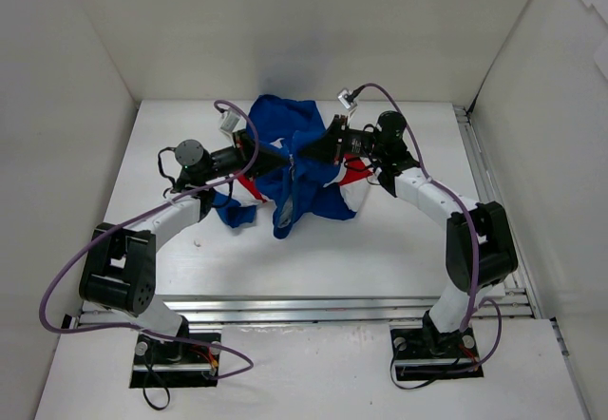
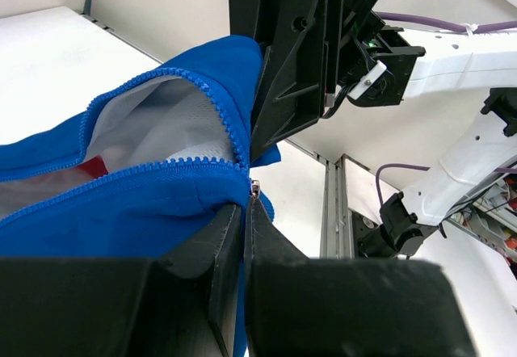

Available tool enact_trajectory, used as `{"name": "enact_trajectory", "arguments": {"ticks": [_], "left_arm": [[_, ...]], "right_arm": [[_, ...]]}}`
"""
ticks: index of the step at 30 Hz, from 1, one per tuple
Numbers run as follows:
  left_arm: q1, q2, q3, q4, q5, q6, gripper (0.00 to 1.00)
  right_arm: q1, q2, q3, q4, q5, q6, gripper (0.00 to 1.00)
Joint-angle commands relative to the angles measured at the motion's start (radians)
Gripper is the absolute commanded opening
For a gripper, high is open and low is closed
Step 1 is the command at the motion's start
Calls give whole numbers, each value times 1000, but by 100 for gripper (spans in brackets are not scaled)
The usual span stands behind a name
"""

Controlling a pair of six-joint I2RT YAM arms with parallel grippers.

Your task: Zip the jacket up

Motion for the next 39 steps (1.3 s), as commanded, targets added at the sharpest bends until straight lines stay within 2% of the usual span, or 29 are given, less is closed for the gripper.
{"name": "enact_trajectory", "arguments": {"ticks": [1, 10, 17, 26, 39], "left_arm": [[-16, -48, 46, 35, 55, 26, 0], [-25, -45, 61, -31, 43, 64, 0], [-25, -79, 73, -189, -11, 170, 0], [-43, -122, 81, -303, -76, 250, 0], [-82, -99, 86, -303, -13, 242, 0]], "right_arm": [[-4, -78, 49, 148, 31, 28, 0], [-6, -98, 31, 180, 71, 53, 0], [-6, -118, 11, 217, 98, 102, 0], [-1, -133, -21, 228, 152, 128, 0], [-1, -98, 6, 243, 183, 138, 0]]}}
